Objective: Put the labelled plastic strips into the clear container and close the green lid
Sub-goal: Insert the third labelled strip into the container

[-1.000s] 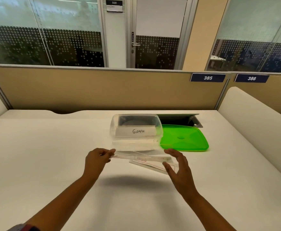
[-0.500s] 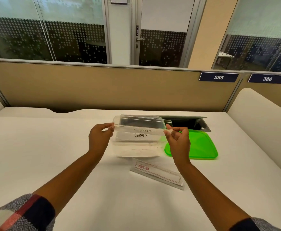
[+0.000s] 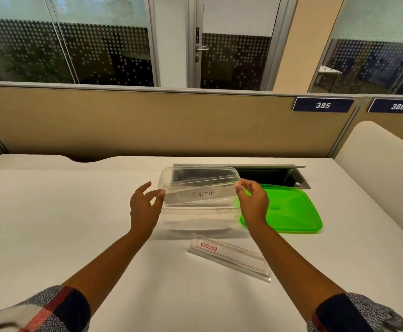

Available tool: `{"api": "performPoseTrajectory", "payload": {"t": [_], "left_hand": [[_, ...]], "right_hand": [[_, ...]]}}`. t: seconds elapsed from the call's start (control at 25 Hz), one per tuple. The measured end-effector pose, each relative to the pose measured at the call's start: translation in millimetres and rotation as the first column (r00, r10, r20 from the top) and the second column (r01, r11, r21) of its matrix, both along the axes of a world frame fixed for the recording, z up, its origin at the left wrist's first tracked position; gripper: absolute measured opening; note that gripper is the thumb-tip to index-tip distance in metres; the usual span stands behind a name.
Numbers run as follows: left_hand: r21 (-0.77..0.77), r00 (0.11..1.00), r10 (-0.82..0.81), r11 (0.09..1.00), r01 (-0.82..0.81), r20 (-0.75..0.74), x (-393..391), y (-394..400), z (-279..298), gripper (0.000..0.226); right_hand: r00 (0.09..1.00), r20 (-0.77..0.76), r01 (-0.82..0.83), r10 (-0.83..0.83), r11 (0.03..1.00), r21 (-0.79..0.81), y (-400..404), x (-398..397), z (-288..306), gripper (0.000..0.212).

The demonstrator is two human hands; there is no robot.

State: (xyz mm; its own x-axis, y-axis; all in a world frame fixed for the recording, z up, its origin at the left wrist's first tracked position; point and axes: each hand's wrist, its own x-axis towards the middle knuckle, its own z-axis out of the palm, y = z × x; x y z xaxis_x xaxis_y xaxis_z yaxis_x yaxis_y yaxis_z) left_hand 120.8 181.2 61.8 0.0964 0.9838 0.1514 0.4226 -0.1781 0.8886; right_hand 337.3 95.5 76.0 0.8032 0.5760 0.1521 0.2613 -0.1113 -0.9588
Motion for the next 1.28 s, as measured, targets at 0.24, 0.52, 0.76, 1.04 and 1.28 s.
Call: {"api": "performPoseTrajectory", "payload": {"t": [0.24, 0.52, 0.76, 1.04, 1.28], "left_hand": [[-0.014, 0.992, -0.004, 1.000, 0.002, -0.129, 5.4, -9.0, -10.7, 0.040], [-0.032, 0.945, -0.022, 0.999, 0.013, -0.326, 11.1, -1.2, -9.2, 0.043], [-0.178, 0.868, 0.012, 0.977, -0.115, -0.496, 27.3, 2.5, 0.0, 0.041], [-0.272, 0.793, -0.039, 0.949, -0.162, -0.609, 37.6, 6.1, 3.5, 0.045], [-0.273, 0.818, -0.030, 0.949, -0.157, -0.575, 37.2, 3.8, 3.0, 0.043]], "right_hand": [[0.992, 0.111, 0.082, -0.051, 0.950, -0.302, -3.7, 0.3, -7.4, 0.026], [0.987, 0.156, 0.040, 0.033, 0.895, -0.444, -3.8, 2.6, -5.3, 0.029], [0.988, 0.131, 0.006, 0.082, 0.827, -0.562, 0.9, 5.7, 7.0, 0.033], [0.984, 0.125, 0.000, 0.126, 0.704, -0.710, 9.7, 2.7, 11.6, 0.038], [0.977, 0.167, 0.028, 0.136, 0.690, -0.723, 11.2, -6.0, -1.1, 0.038]]}}
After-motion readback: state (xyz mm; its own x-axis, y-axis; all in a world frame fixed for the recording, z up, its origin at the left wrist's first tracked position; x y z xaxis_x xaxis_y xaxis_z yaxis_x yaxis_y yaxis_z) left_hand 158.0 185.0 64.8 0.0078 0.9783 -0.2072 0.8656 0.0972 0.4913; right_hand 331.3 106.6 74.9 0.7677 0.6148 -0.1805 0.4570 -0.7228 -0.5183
